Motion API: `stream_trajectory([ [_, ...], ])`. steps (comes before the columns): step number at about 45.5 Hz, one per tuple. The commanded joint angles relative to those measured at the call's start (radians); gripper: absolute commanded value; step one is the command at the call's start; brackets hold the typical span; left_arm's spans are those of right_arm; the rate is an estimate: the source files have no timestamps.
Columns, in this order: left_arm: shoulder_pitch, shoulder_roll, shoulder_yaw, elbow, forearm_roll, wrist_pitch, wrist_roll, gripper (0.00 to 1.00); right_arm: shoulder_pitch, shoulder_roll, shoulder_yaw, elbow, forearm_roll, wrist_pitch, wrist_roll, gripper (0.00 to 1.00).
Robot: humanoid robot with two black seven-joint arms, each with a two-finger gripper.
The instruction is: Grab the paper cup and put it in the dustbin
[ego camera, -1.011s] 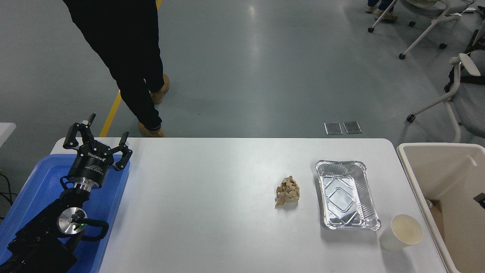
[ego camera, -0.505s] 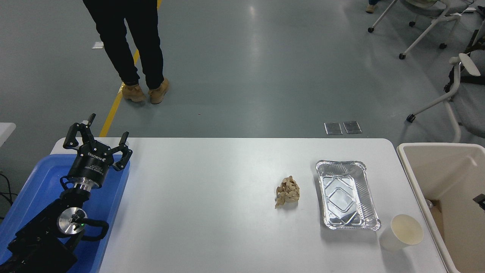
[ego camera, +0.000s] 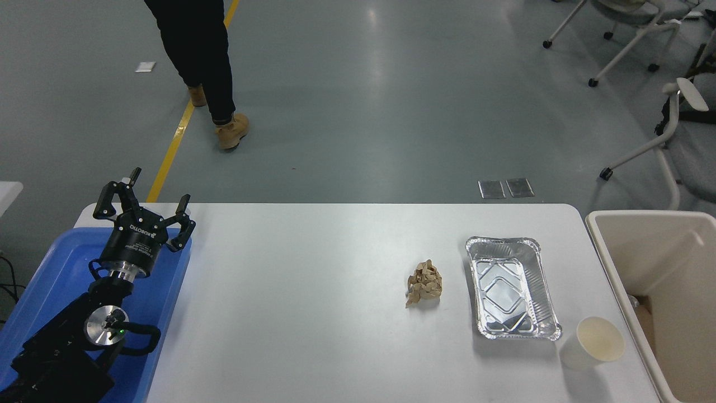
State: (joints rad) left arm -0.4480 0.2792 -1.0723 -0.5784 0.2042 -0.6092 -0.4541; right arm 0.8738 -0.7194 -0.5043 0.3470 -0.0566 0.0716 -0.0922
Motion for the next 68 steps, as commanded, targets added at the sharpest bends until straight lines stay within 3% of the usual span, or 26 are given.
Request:
stream_trajectory([
  [1,0.0,0.0,0.0,0.0,0.0,0.0,0.0,0.98,0.284,-0.089,-0.184,0.173,-0.002,0.002,0.003,1.0],
  [14,0.0,0.0,0.0,0.0,0.0,0.0,0.002,0.98,0.697,-0.091,-0.439,0.421,0.001,0.004,0.005,1.0],
  [37,0.0,0.0,0.0,0.0,0.0,0.0,0.002,0.98,1.306,0.074,-0.718,0.885,0.006,0.192,0.0,1.0],
  [54,0.0,0.0,0.0,0.0,0.0,0.0,0.002,0.98,1.541,0.103,-0.7,1.083,0.008,0.536,0.005,1.0],
  [68,0.0,0.0,0.0,0.0,0.0,0.0,0.002,0.98,1.601,0.095,-0.706,1.165,0.021,0.662,0.006,1.0],
])
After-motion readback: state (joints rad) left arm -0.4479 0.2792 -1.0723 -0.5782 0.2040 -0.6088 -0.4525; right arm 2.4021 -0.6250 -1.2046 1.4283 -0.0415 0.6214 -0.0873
